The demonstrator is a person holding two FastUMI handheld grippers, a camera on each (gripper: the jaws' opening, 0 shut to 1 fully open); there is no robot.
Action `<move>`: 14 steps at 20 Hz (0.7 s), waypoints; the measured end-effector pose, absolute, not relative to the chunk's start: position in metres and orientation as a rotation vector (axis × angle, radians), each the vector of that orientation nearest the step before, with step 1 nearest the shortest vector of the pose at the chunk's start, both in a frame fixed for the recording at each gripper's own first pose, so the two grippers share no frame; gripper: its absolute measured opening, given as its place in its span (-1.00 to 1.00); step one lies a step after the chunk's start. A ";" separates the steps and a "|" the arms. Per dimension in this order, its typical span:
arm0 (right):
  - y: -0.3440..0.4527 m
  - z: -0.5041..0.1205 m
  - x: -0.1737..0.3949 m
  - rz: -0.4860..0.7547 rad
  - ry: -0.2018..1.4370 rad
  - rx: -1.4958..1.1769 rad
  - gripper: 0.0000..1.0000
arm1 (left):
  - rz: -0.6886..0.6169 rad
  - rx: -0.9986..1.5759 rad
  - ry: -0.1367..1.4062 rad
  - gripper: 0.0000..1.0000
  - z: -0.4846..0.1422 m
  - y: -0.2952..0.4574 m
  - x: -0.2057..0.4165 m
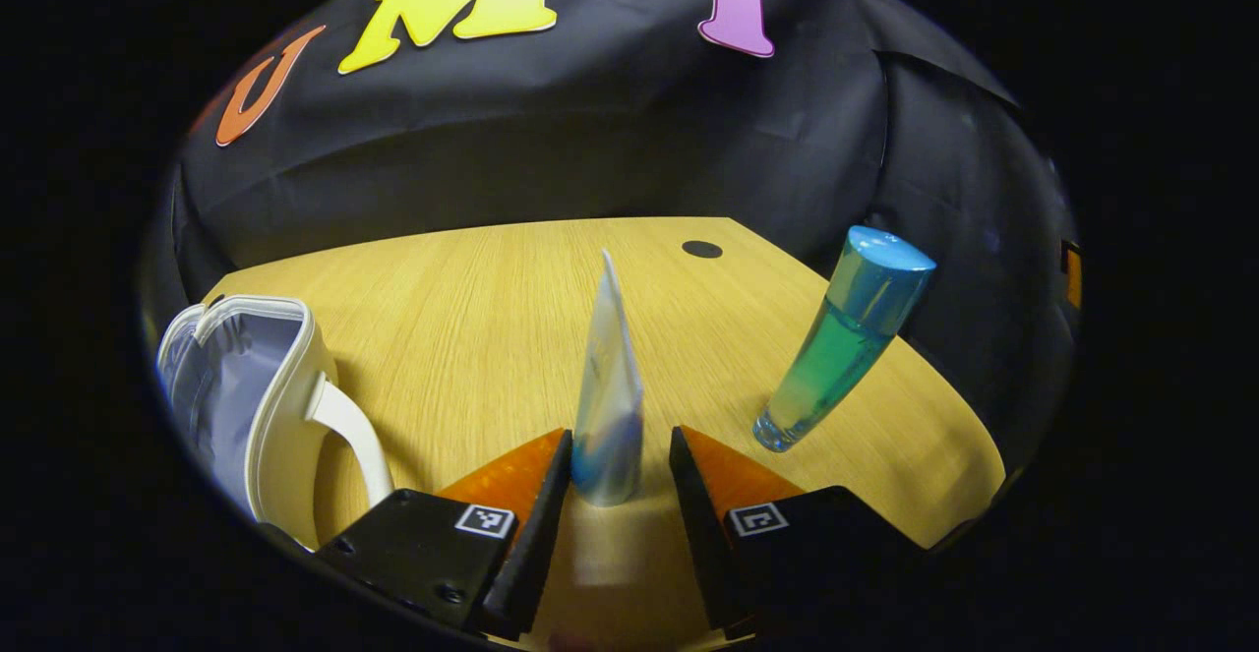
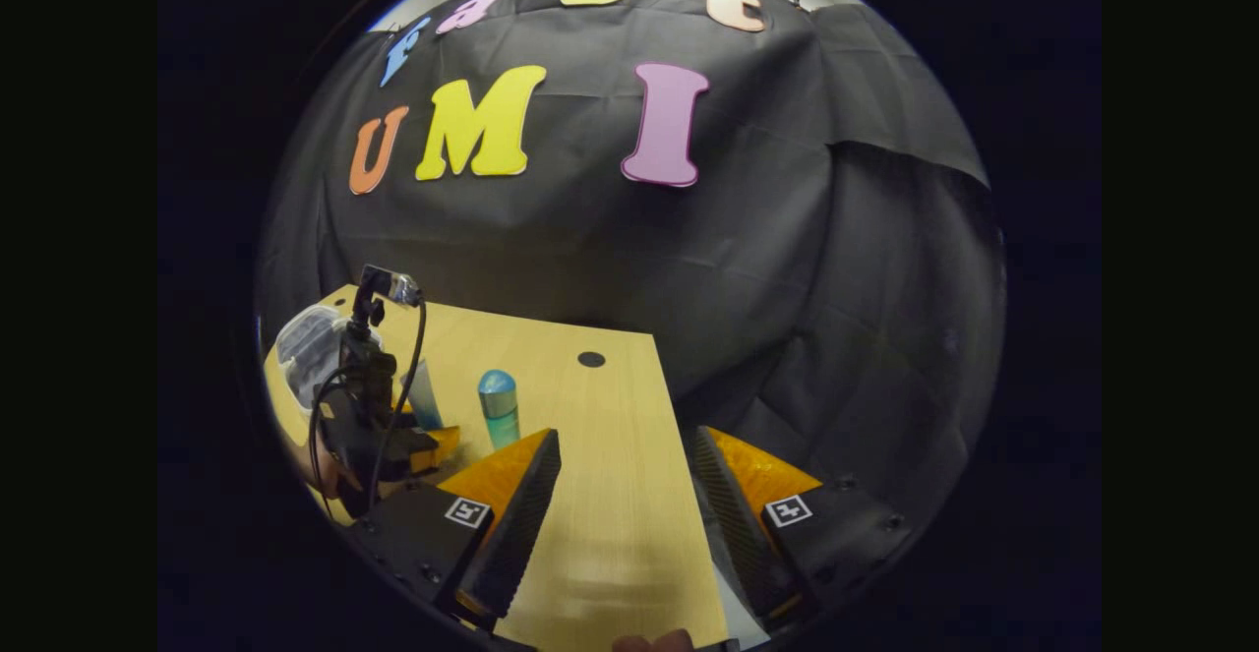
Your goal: First open the suitcase, pack the skin care products into it, and then close the suitcase.
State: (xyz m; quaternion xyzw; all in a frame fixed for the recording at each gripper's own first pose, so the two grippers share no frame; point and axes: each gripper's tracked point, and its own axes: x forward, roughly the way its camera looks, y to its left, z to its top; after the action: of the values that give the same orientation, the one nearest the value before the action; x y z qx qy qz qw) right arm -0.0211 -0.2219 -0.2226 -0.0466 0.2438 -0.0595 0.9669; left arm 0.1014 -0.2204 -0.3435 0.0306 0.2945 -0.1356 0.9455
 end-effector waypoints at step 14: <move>-0.122 -0.333 0.040 0.200 0.659 0.021 0.65 | -0.234 -0.042 0.560 -0.26 -0.260 -0.185 0.071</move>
State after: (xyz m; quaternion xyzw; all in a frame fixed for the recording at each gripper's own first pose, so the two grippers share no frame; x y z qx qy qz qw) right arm 0.0402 -0.1220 -0.3329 0.0105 0.3230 0.0981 0.9412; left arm 0.0708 -0.1850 -0.2601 -0.0206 0.2757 -0.1152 0.9541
